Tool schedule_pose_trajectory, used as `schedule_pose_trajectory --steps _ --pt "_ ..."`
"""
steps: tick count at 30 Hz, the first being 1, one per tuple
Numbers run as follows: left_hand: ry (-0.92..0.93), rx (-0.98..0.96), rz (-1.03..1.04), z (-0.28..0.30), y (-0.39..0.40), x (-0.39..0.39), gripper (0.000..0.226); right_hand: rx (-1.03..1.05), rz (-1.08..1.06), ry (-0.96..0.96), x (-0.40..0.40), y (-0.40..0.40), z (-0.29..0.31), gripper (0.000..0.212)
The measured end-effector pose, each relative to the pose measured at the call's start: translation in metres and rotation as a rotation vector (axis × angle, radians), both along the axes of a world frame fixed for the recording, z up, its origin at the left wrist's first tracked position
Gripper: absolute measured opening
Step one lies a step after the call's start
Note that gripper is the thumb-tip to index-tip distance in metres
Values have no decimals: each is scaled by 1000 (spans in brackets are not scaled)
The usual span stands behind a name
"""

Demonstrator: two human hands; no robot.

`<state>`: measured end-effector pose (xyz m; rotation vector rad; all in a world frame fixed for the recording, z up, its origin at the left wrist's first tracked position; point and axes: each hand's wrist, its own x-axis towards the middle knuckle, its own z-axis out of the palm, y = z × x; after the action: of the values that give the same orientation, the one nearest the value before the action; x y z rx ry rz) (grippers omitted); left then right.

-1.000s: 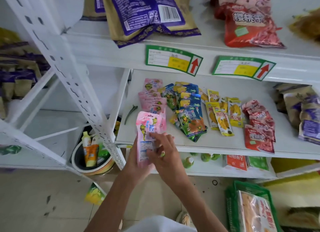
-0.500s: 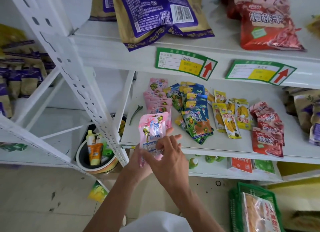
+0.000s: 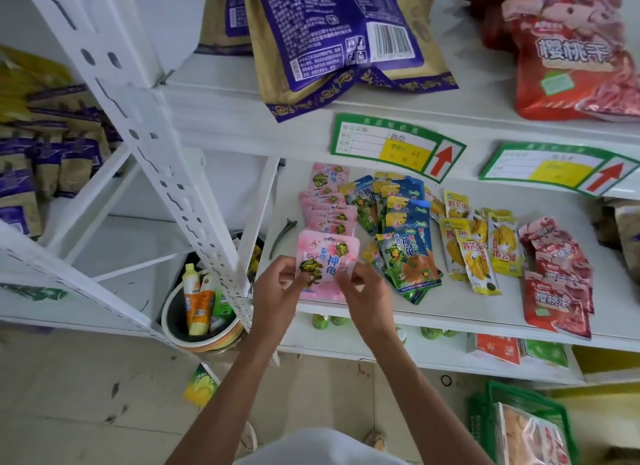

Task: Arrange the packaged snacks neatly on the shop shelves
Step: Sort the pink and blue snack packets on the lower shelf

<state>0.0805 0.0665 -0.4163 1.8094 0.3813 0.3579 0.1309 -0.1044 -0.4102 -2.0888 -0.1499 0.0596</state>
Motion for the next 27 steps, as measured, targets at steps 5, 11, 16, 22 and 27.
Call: schedule_pose_trajectory --steps 5,11,16,22,27 --pt "60 409 14 -34 13 33 37 -254 -22 25 43 8 -9 47" --pt "40 581 -114 -48 14 33 51 -497 -25 107 49 2 -15 43" --pt "-6 784 -148 -58 15 40 72 -458 -19 -174 105 20 22 25" --pt "20 752 -87 -62 17 45 65 -554 122 -255 266 97 43 35" --pt "20 722 -96 -63 14 46 66 -919 323 54 338 119 1 99"
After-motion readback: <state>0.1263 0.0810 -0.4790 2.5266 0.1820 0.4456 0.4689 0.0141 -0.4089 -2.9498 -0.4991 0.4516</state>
